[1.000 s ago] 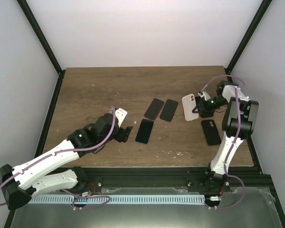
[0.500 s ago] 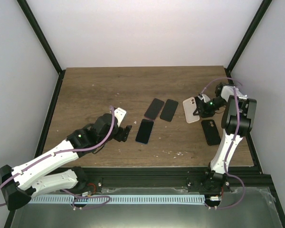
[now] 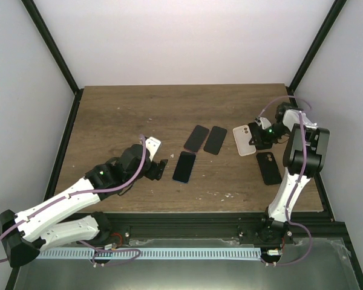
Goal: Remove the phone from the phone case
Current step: Place the phone case at the center of the board.
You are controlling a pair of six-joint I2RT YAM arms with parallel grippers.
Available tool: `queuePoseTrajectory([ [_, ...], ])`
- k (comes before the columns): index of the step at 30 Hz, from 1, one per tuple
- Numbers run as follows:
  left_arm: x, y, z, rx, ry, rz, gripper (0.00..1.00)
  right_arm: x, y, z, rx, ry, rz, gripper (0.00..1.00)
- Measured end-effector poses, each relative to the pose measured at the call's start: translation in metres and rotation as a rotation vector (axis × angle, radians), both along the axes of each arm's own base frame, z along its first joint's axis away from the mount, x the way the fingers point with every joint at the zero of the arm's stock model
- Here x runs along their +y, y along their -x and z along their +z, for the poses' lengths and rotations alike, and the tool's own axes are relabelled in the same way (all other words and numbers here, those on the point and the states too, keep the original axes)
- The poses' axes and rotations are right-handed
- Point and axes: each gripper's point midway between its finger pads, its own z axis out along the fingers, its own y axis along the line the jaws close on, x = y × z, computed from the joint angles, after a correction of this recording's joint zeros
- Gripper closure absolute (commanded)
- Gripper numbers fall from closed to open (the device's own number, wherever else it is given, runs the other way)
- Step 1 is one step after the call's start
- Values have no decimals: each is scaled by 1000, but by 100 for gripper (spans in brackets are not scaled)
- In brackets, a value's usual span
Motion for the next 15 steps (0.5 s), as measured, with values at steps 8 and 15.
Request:
queuePoseTrajectory([
  [8,0,0,0,-1,-1,1,16,-7,7,17,-51,71,-2,70],
  [15,2,-2,0,-8,-7,12,15,-6,14,42,-119,90,1,70],
])
